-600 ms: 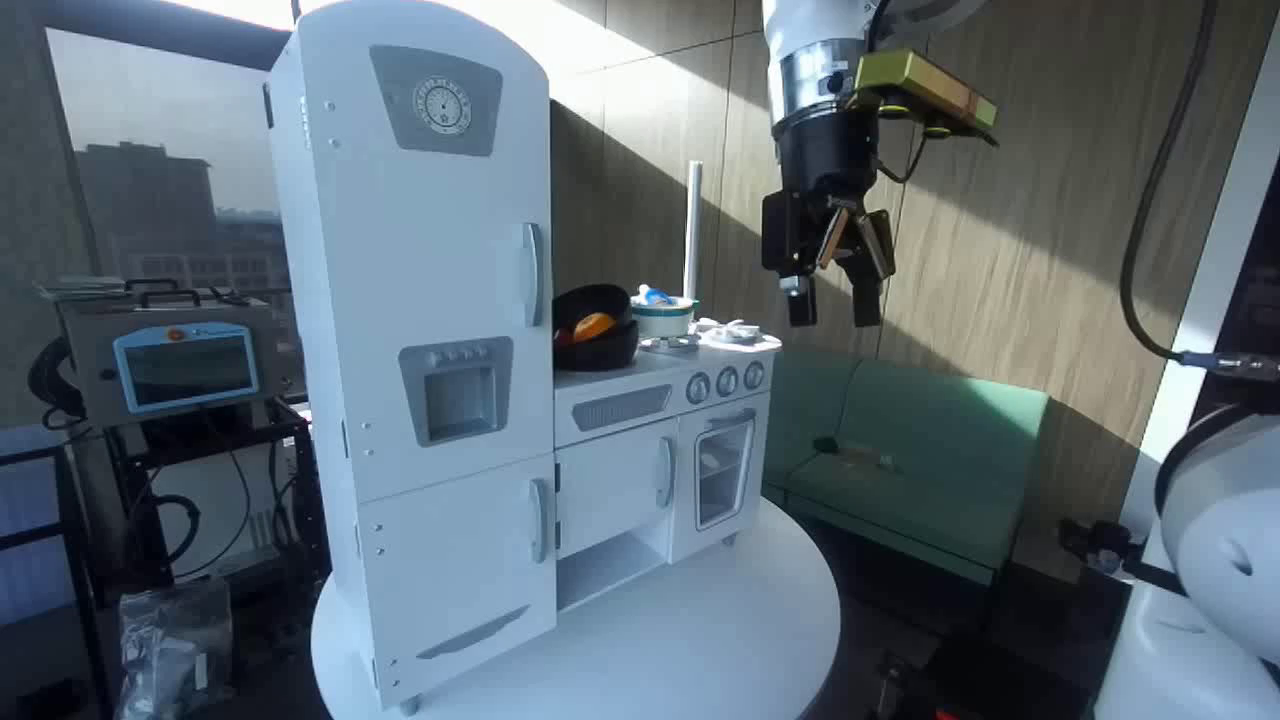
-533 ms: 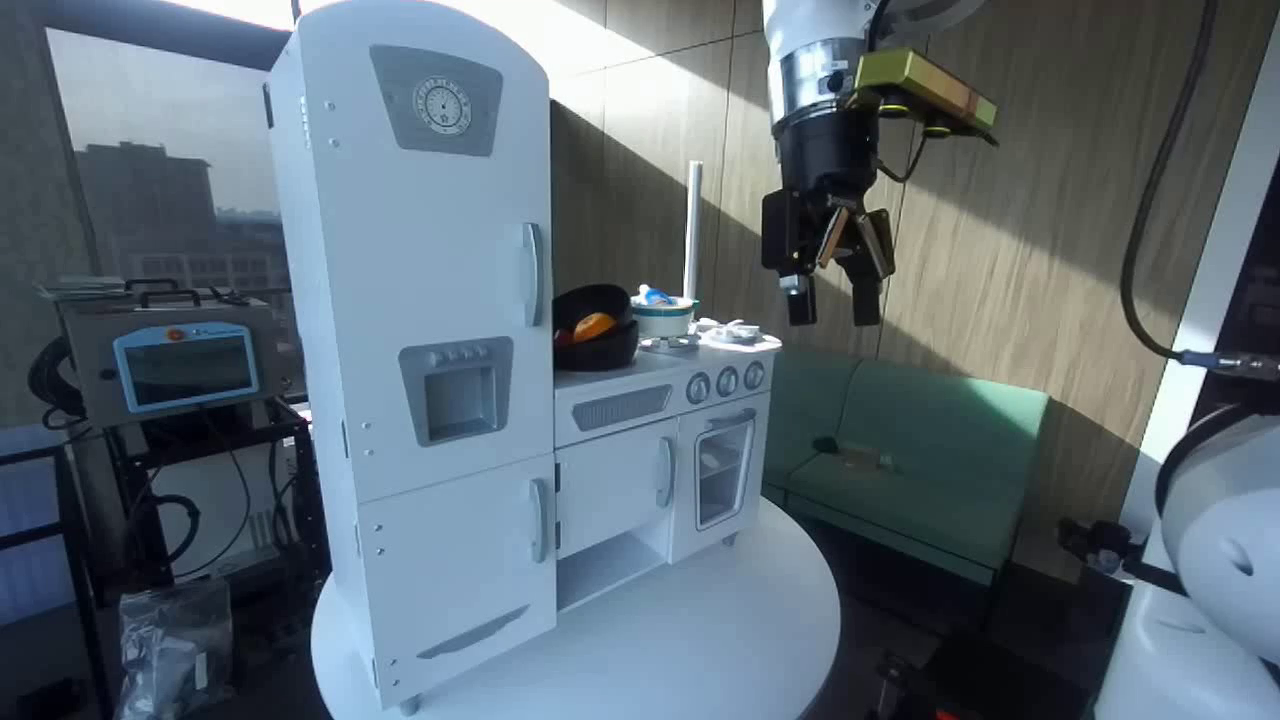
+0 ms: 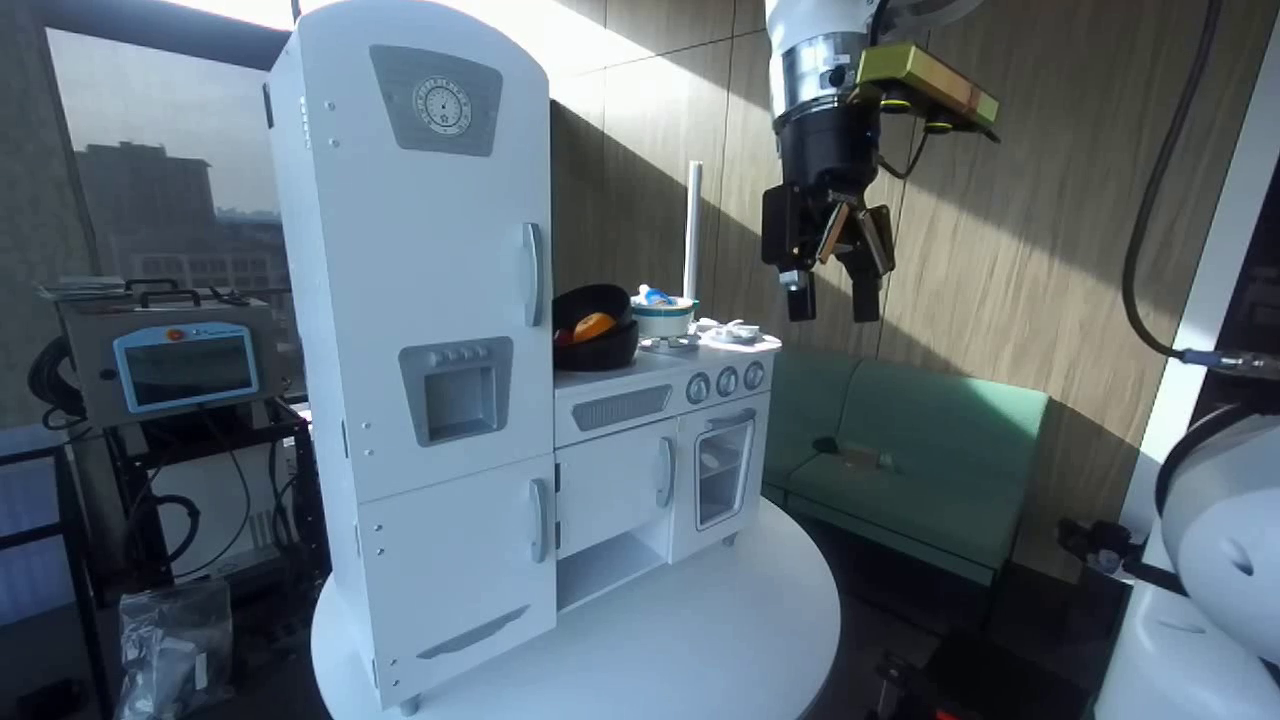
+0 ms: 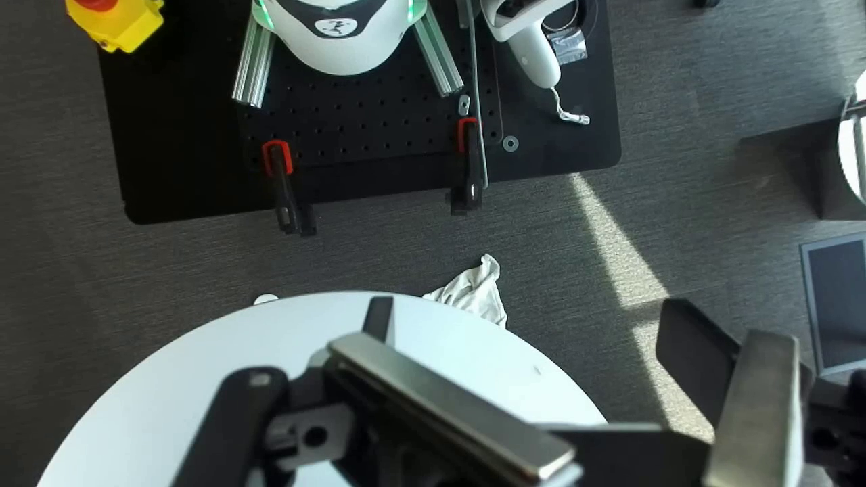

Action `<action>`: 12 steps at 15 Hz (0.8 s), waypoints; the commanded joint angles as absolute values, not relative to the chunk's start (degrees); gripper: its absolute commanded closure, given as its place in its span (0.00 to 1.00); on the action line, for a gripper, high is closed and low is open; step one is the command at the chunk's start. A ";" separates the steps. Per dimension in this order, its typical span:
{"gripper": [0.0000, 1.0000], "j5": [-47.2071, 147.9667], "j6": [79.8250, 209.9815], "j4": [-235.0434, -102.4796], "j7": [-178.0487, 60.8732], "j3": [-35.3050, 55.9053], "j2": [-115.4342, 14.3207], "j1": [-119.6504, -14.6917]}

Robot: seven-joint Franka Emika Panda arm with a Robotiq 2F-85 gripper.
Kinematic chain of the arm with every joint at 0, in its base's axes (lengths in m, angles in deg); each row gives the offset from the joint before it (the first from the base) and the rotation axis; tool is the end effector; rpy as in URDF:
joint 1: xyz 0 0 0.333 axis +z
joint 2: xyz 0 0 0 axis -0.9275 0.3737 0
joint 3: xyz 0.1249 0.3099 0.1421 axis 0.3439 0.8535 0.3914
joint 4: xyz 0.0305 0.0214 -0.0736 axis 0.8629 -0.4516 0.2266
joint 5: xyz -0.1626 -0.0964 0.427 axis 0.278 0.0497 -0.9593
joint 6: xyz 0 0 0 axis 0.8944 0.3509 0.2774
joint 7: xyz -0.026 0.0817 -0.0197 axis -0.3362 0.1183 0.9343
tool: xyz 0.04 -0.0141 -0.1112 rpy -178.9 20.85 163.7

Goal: Open the right bottom door of the cabinet

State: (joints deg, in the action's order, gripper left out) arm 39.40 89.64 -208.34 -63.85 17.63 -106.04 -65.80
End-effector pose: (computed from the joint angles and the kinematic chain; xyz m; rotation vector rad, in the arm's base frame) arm 0.3525 0.0584 0.5890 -3.0431 0.1248 0.3830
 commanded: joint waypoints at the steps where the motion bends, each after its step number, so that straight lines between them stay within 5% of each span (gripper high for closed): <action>1: 0.00 39.15 89.46 -208.20 -63.45 18.20 -106.01 -66.64; 6: 0.00 38.10 90.60 -209.13 -63.63 17.78 -106.32 -66.78; 12: 0.00 40.16 100.93 -225.20 -62.71 17.10 -110.31 -68.78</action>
State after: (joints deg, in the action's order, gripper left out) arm 39.59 94.55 -217.01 -63.82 17.37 -106.67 -67.47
